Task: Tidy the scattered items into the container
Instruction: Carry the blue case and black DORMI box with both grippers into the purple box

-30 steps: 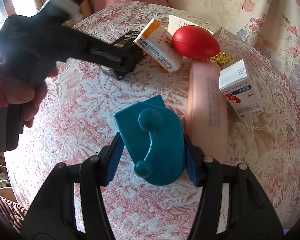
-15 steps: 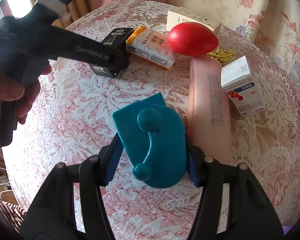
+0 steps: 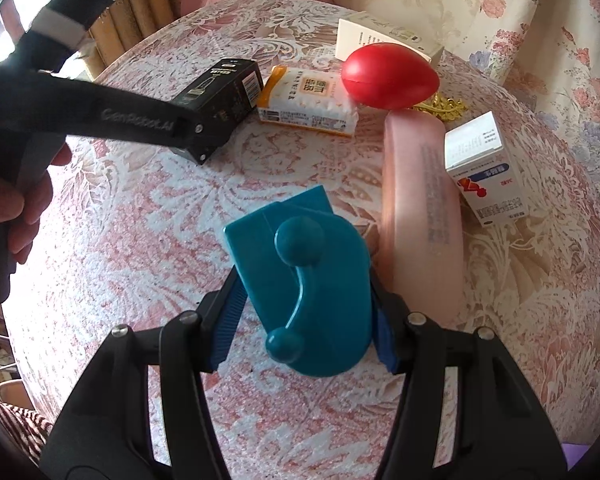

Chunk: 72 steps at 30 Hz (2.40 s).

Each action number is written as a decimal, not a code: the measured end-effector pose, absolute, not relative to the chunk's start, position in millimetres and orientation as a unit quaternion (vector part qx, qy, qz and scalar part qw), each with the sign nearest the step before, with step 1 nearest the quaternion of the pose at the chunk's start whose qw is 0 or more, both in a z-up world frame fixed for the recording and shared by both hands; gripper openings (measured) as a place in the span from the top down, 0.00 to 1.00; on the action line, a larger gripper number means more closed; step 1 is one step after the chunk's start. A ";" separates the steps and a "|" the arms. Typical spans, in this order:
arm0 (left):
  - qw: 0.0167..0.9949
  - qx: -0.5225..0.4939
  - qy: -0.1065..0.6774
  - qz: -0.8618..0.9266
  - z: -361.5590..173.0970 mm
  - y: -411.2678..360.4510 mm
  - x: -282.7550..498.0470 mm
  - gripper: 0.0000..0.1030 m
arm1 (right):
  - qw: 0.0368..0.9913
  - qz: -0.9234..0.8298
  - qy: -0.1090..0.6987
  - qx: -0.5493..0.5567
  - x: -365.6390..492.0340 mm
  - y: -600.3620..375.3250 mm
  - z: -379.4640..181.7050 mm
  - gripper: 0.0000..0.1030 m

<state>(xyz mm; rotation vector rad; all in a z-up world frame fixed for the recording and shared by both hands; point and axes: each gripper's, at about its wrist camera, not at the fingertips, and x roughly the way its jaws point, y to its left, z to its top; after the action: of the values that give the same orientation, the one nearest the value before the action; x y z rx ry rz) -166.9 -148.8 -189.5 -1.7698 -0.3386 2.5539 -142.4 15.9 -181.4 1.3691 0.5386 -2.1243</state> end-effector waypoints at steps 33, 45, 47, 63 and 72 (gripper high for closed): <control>0.071 -0.553 0.001 0.830 -147.8 -69.9 -118.6 0.61 | 0.168 -0.834 0.123 0.511 -101.0 84.9 -127.2 0.42; 0.120 -0.545 0.048 0.829 -123.5 -1.5 -103.4 0.61 | 0.130 -0.845 0.086 0.512 -87.5 143.5 -101.6 0.42; 0.119 -0.544 0.047 0.830 -118.8 7.3 -101.3 0.61 | 0.131 -0.844 0.089 0.512 -84.2 154.3 -97.0 0.42; 0.124 -0.520 0.049 0.844 -70.3 110.4 -76.8 0.60 | 0.149 -0.850 0.081 0.498 -52.3 254.2 -57.1 0.42; 0.148 -0.504 0.059 0.849 -49.9 189.6 -67.0 0.60 | 0.136 -0.861 0.060 0.486 -39.2 329.3 -41.9 0.42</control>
<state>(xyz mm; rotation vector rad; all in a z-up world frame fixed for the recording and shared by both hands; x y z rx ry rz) -67.0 189.6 -49.9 -1.4513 0.1703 2.4415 -39.2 329.3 -41.9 1.4070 0.1732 -2.4941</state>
